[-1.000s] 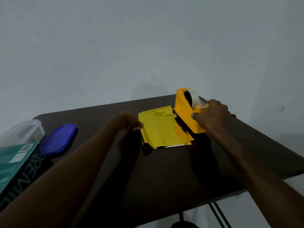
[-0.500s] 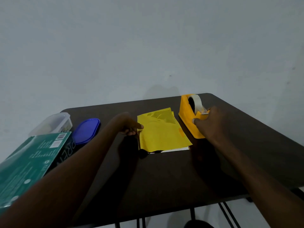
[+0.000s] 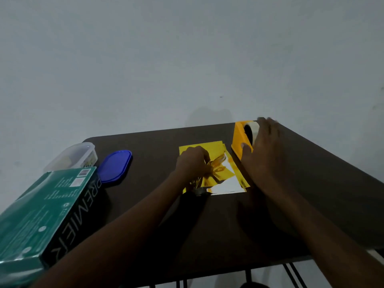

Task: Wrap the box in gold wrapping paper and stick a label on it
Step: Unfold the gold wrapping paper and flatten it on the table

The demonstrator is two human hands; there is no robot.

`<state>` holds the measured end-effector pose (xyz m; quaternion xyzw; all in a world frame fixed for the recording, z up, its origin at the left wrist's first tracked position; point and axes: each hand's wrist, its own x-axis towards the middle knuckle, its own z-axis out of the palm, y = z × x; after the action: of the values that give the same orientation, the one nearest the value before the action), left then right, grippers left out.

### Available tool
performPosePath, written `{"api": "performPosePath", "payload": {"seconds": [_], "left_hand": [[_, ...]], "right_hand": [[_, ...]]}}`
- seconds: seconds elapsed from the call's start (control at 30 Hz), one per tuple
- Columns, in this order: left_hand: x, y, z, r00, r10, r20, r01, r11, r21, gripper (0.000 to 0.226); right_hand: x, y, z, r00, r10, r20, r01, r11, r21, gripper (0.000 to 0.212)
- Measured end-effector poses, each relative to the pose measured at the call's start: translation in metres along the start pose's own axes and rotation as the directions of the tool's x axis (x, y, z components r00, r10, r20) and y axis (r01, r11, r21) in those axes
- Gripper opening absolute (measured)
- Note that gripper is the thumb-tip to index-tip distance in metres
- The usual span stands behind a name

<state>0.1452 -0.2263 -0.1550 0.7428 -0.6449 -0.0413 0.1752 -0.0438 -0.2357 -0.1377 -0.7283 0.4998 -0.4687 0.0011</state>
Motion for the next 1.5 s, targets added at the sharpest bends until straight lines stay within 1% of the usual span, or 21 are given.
{"api": "performPosePath", "payload": {"seconds": [0.07, 0.1, 0.17, 0.23, 0.3, 0.4, 0.43, 0.5, 0.53, 0.6, 0.63, 0.67, 0.7, 0.77, 0.83, 0.93, 1.0, 1.03, 1.27, 1.4, 1.5], "left_hand": [[0.0, -0.01, -0.005, 0.998, -0.042, -0.052, 0.035, 0.991, -0.129, 0.016], [-0.001, -0.017, -0.009, 0.993, -0.082, -0.084, 0.061, 0.971, -0.23, 0.013], [-0.005, -0.031, -0.02, 0.973, -0.199, -0.114, 0.121, 0.869, -0.481, 0.011], [-0.009, -0.039, -0.028, 0.961, -0.258, -0.102, 0.133, 0.75, -0.648, 0.013], [-0.011, -0.045, -0.032, 0.949, -0.293, -0.116, 0.124, 0.685, -0.718, 0.009], [-0.014, -0.065, -0.038, 0.889, -0.441, -0.125, 0.199, 0.617, -0.761, 0.005], [-0.016, -0.073, -0.042, 0.866, -0.488, -0.106, 0.229, 0.577, -0.784, 0.003], [-0.021, -0.078, -0.05, 0.819, -0.561, -0.116, 0.242, 0.523, -0.818, 0.017], [-0.025, -0.073, -0.055, 0.792, -0.585, -0.178, 0.214, 0.538, -0.816, 0.027], [-0.034, -0.051, -0.069, 0.712, -0.519, -0.473, 0.035, 0.699, -0.714, 0.033], [-0.039, -0.035, -0.074, 0.666, -0.393, -0.634, -0.101, 0.795, -0.598, 0.03], [-0.044, -0.018, -0.079, 0.644, -0.227, -0.73, -0.229, 0.854, -0.468, 0.024], [-0.047, -0.004, -0.08, 0.666, -0.062, -0.743, -0.322, 0.875, -0.362, 0.02], [-0.044, 0.007, -0.073, 0.8, 0.165, -0.577, -0.351, 0.908, -0.228, 0.021], [-0.039, -0.003, -0.061, 0.925, 0.181, -0.335, -0.218, 0.973, -0.076, 0.024], [-0.033, -0.034, -0.05, 0.954, 0.169, -0.248, -0.099, 0.957, 0.273, 0.036], [-0.031, -0.049, -0.043, 0.965, 0.157, -0.211, -0.068, 0.924, 0.377, 0.048], [-0.031, -0.055, -0.04, 0.973, 0.146, -0.181, -0.062, 0.913, 0.403, 0.055], [-0.03, -0.083, -0.033, 1.0, 0.021, -0.023, -0.011, 0.927, 0.374, 0.089], [-0.029, -0.089, -0.041, 0.996, -0.01, 0.093, -0.014, 0.969, 0.245, 0.105], [-0.032, -0.087, -0.049, 0.973, -0.072, 0.22, 0.027, 0.98, 0.198, 0.119]], "right_hand": [[-0.006, -0.018, 0.002, 0.987, -0.134, -0.084, 0.137, 0.99, 0.032, 0.042], [-0.01, -0.027, 0.005, 0.984, -0.164, -0.067, 0.168, 0.984, 0.059, 0.03], [-0.016, -0.043, 0.021, 0.984, -0.148, 0.103, 0.137, 0.985, 0.102, 0.017], [-0.023, -0.047, 0.041, 0.949, -0.068, 0.307, 0.056, 0.997, 0.05, 0.016], [-0.026, -0.046, 0.055, 0.906, -0.007, 0.424, 0.023, 0.999, -0.033, 0.028], [-0.027, -0.048, 0.066, 0.881, -0.013, 0.473, 0.064, 0.994, -0.091, 0.051], [-0.027, -0.051, 0.068, 0.876, -0.03, 0.482, 0.09, 0.991, -0.102, 0.054], [-0.025, -0.055, 0.071, 0.865, -0.052, 0.5, 0.123, 0.986, -0.11, 0.043], [-0.023, -0.055, 0.072, 0.859, -0.049, 0.51, 0.121, 0.987, -0.109, 0.036], [-0.02, -0.055, 0.076, 0.857, -0.058, 0.511, 0.135, 0.984, -0.115, 0.027], [-0.02, -0.054, 0.078, 0.86, -0.076, 0.504, 0.145, 0.984, -0.099, 0.024], [-0.019, -0.052, 0.08, 0.867, -0.095, 0.489, 0.153, 0.985, -0.079, 0.021], [-0.019, -0.052, 0.081, 0.87, -0.091, 0.484, 0.141, 0.988, -0.069, 0.018], [-0.018, -0.053, 0.081, 0.873, -0.077, 0.481, 0.112, 0.993, -0.044, 0.014], [-0.017, -0.05, 0.081, 0.875, -0.112, 0.47, 0.131, 0.991, -0.007, 0.012], [-0.012, -0.045, 0.076, 0.877, -0.189, 0.442, 0.231, 0.972, -0.044, 0.008], [-0.007, -0.046, 0.069, 0.886, -0.205, 0.416, 0.287, 0.947, -0.144, 0.001], [-0.003, -0.049, 0.065, 0.884, -0.221, 0.412, 0.329, 0.921, -0.21, 0.006], [0.034, -0.076, 0.049, 0.784, -0.4, 0.475, 0.612, 0.625, -0.484, 0.032], [0.072, -0.075, 0.064, 0.707, -0.519, 0.481, 0.705, 0.459, -0.54, 0.04], [0.095, -0.076, 0.077, 0.68, -0.548, 0.488, 0.726, 0.41, -0.552, 0.052]]}}
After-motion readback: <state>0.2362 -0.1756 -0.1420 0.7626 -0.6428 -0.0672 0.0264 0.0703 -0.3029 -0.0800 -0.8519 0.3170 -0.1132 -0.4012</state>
